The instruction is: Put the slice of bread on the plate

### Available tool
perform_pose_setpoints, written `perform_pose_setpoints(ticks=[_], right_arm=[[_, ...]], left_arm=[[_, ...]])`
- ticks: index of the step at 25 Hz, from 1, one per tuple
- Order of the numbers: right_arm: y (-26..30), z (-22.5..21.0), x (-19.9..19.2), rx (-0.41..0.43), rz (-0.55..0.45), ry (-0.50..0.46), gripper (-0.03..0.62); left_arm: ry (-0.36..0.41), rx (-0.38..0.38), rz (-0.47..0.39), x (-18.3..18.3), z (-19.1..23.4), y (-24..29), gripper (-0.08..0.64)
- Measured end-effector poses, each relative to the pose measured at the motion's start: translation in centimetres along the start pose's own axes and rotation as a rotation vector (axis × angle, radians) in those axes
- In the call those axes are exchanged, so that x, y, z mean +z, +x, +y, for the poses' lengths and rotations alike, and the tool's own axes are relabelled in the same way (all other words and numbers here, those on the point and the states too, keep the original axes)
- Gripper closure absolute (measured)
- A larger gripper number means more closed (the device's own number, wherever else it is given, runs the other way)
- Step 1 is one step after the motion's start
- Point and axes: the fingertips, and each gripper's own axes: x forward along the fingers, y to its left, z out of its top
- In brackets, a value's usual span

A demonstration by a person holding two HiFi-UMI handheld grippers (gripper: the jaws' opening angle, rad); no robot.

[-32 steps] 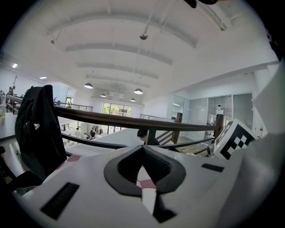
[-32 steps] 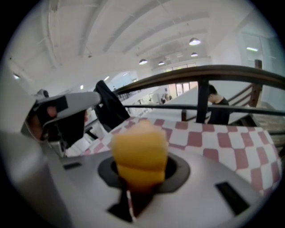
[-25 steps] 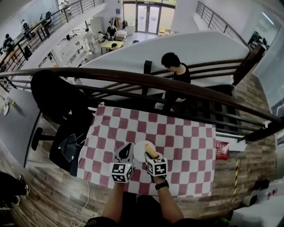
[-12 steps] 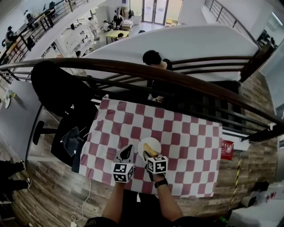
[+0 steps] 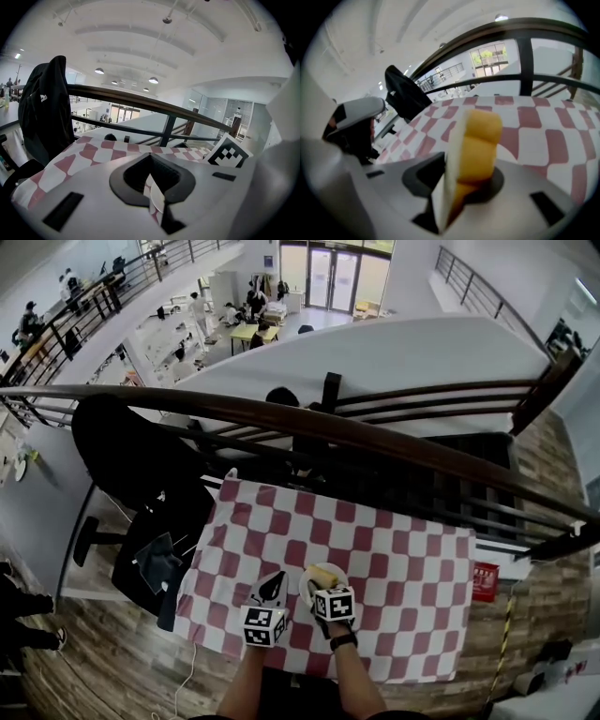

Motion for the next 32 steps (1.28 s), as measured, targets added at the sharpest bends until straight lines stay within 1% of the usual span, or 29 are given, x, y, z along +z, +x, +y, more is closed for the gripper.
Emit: perform_pose_setpoints(ticks=[2,3,5,8,9,10,11,12,13,17,22,27,32], right_arm=[[0.3,-0.7,0.1,-0.045,0.016,-0.035,0.466],[0.4,-1.0,0.1,-0.069,0.027,-0.058,0.444],[0.5,-1.3,-0.2,-0.098,0.051,-0.089,0.370],[0.3,-1.8,-0.6,-0.124,0.078,-0.088,0.309],[0.1,-2.3,-0.6,-0.148,0.077,-0.090,0.278],[-0.1,-2.8,-0.5,-0.178,0.070,-0.095,0.233],[-0.5,-3.4,-0.2,-0.208,0.058,-0.099,0.161],[-0.9,-3.9,0.2,-0.229,0.042,-0.100,0.121],[-1.2,-4.4,0.6,-0.240,0.027,-0.096,0.103],[-2.7,-4.9,2.3,-0.215,-0.027,-0.075,0.097],[-6.5,-4.9,7.0,-0.235,-0.142,-0.134,0.097],[-11.2,-3.7,12.5,-0.238,-0.334,-0.186,0.098],[-16.7,-1.0,17.2,-0.179,-0.513,-0.206,0.101]], left_arm=[[0.006,-0.008,0.003,0.2,0.0,0.5,0.545],[0.008,-0.011,0.004,0.3,0.0,0.8,0.545],[0.010,-0.017,0.007,0.6,-0.1,1.2,0.545],[0.017,-0.029,0.010,1.1,-0.5,1.6,0.545],[0.021,-0.034,0.009,1.3,-0.7,1.8,0.545],[0.025,-0.038,0.007,1.5,-0.9,1.9,0.545],[0.029,-0.042,0.006,1.7,-1.2,2.0,0.545],[0.032,-0.046,0.007,1.9,-1.4,2.2,0.545],[0.033,-0.050,0.008,2.1,-1.6,2.3,0.545],[0.041,-0.060,-0.010,3.6,-2.2,2.7,0.545],[0.072,-0.068,-0.101,8.0,-3.0,2.6,0.545],[0.117,-0.078,-0.174,11.5,-4.6,1.7,0.545],[0.148,-0.068,-0.230,14.4,-5.6,0.3,0.545]])
